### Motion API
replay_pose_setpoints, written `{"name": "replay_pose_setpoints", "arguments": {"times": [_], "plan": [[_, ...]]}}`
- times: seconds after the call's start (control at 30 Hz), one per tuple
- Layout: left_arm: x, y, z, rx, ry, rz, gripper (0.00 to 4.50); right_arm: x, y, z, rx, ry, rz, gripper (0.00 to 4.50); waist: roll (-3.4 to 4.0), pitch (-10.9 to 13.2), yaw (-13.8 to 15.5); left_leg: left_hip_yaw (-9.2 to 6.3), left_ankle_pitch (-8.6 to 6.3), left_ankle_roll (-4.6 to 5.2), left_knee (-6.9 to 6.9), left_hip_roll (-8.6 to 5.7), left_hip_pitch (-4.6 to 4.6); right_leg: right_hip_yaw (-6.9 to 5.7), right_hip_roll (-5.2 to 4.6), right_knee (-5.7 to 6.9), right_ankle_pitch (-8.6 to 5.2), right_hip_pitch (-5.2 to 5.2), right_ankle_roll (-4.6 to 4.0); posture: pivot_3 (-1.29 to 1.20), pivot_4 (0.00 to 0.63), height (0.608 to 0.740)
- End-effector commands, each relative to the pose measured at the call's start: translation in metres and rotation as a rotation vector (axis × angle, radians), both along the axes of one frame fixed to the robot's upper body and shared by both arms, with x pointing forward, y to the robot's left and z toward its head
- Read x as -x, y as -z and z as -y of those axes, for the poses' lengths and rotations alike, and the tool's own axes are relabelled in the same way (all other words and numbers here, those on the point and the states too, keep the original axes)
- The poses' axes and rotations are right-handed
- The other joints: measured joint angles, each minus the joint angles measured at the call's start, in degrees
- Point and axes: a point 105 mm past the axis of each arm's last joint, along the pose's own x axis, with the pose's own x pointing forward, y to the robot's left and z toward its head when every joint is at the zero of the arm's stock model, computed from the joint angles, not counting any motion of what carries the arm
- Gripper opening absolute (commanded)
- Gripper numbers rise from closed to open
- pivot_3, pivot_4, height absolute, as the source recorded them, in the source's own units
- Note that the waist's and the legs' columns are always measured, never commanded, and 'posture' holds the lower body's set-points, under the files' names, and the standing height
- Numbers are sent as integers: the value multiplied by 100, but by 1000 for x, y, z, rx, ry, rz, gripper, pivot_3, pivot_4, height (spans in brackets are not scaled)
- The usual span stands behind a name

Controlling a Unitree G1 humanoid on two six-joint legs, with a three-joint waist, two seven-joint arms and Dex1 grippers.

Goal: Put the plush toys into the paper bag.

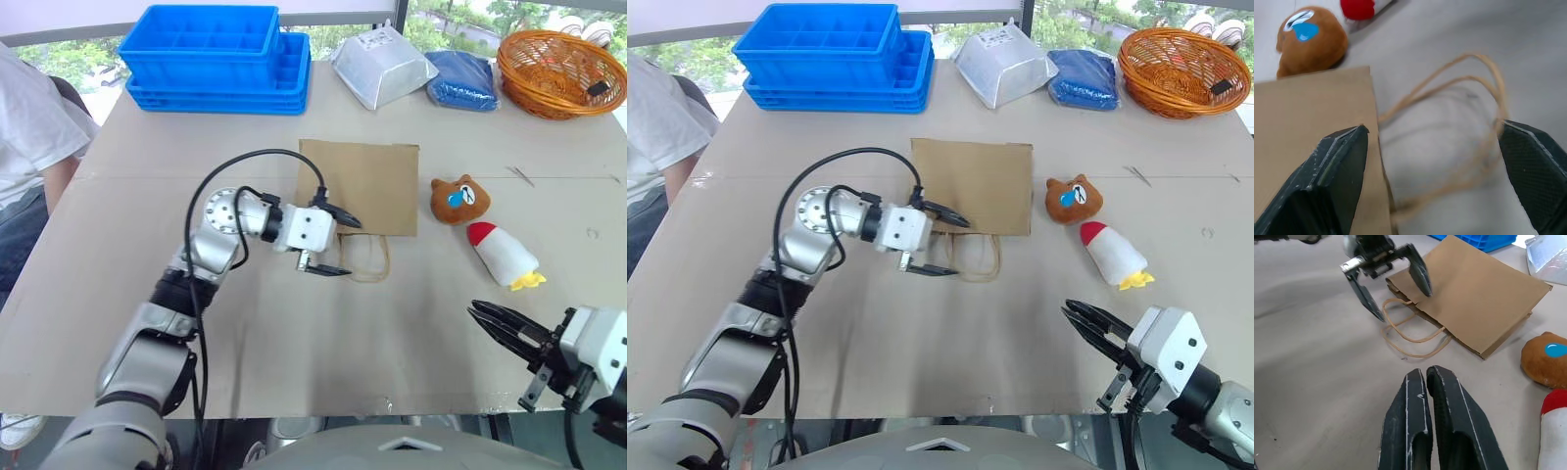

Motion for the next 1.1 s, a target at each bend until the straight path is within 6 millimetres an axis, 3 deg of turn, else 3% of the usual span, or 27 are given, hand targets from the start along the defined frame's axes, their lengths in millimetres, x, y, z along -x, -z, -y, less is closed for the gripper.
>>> {"name": "replay_pose_setpoints", "arguments": {"times": [0.03,0.17,0.23,0.3,0.4,0.47,0.57,0.67,0.9,1.1], "plan": [[-2,0,2,-19,37,57,2790,0,-9,-6,8,8,66,0,0,0,-16,2,0,0,0,1,1,4,3,1,0,0,0,0,150,740],[-3,-12,3,63,7,-46,822,-3,-9,-5,16,40,80,0,0,0,-1,-1,0,0,0,6,2,2,8,4,0,-1,0,0,150,740],[-8,-40,3,238,-119,-283,33,-9,-9,-6,-12,69,81,0,-3,2,-9,0,0,0,0,8,1,2,8,3,-1,-1,0,0,150,740],[-10,-64,3,364,-194,-473,33,-16,-12,-11,-64,71,81,0,-4,3,-15,-1,0,0,4,10,-1,3,8,3,-3,-2,5,0,150,740],[-9,-87,2,449,-246,-607,33,-25,-18,-21,-124,38,70,0,-9,5,-43,-4,0,0,6,13,0,2,8,6,-11,-2,19,0,150,740],[-9,-100,2,498,-285,-665,33,-44,-17,-25,-95,50,59,0,-9,3,-64,-5,0,0,6,11,1,2,8,8,-9,-2,20,0,150,740],[-11,-120,6,607,-344,-757,33,-87,-18,-46,-72,7,53,0,-14,6,-159,-6,1,-1,8,9,6,5,9,10,3,0,2,0,150,740],[-8,-129,10,671,-376,-805,33,-118,-22,-73,-29,-61,53,0,-13,7,-150,-14,2,-2,10,5,5,1,9,16,9,-2,6,0,150,740],[0,-135,14,757,-430,-849,33,-172,-10,-103,119,-83,7,0,-13,7,-144,-44,16,-29,-9,4,-15,-1,10,9,17,-11,14,0,150,740],[-2,-137,12,866,-498,-884,33,-191,20,-128,223,-174,-8,0,-13,7,-149,-36,17,-31,-8,-3,-18,6,0,8,18,-16,15,0,150,740]]}}
